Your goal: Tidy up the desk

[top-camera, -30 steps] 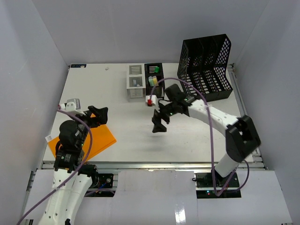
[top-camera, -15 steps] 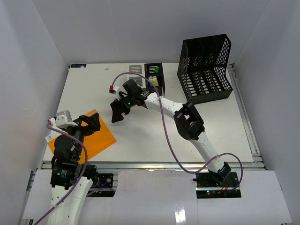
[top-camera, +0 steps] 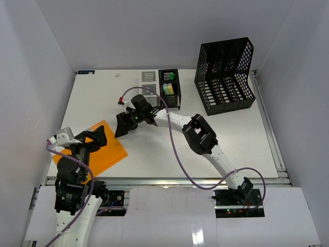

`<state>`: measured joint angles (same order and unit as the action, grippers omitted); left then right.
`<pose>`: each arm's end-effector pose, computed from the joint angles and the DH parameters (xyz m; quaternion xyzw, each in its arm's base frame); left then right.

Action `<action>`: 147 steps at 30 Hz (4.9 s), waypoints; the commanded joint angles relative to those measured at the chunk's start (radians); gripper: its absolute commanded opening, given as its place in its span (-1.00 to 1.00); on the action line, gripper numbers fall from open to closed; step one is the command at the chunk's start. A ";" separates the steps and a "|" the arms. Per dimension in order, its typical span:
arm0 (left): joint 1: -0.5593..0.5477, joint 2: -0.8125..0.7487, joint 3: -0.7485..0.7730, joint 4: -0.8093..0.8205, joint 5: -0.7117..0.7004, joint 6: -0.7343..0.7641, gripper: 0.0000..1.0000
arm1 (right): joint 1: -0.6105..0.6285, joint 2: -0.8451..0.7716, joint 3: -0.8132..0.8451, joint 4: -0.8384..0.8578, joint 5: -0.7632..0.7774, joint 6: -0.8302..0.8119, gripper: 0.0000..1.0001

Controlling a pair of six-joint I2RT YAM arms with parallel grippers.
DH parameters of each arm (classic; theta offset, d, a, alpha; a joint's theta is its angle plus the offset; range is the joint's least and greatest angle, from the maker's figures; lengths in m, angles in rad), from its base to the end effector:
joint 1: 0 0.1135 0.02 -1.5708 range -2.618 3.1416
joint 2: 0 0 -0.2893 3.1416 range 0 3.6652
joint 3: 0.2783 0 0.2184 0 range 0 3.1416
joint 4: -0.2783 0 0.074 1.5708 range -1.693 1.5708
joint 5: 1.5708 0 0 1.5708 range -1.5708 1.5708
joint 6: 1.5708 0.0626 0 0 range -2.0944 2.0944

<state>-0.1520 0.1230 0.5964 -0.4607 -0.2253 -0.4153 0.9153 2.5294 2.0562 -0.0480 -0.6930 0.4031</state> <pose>0.0292 0.0097 0.2999 -0.1709 0.6816 -0.1221 0.7009 0.3200 0.4818 0.1766 -0.3708 0.7443 0.5210 0.1925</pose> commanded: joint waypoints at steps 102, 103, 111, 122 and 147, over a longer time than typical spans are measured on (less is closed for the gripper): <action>0.065 0.930 0.119 0.265 0.611 0.331 0.96 | -0.302 -0.649 -0.946 0.157 -0.053 -0.311 -0.85; 0.066 0.929 0.105 0.275 0.602 0.335 0.96 | -0.309 -0.645 -0.946 0.154 -0.058 -0.313 -0.85; 0.066 0.901 0.080 0.272 0.566 0.353 0.96 | -0.367 -0.620 -0.959 0.160 -0.146 -0.321 -0.85; 0.066 0.863 0.065 0.263 0.570 0.354 0.96 | -0.403 -0.530 -0.923 0.131 -0.235 -0.368 -0.85; 0.066 0.845 0.064 0.255 0.563 0.349 0.96 | -0.402 -0.448 -0.848 0.187 -0.371 -0.255 -0.36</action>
<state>-0.0906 0.9989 0.6624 -0.2092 0.3401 -0.0746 0.5144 2.0872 1.1839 0.0848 -1.0038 0.1166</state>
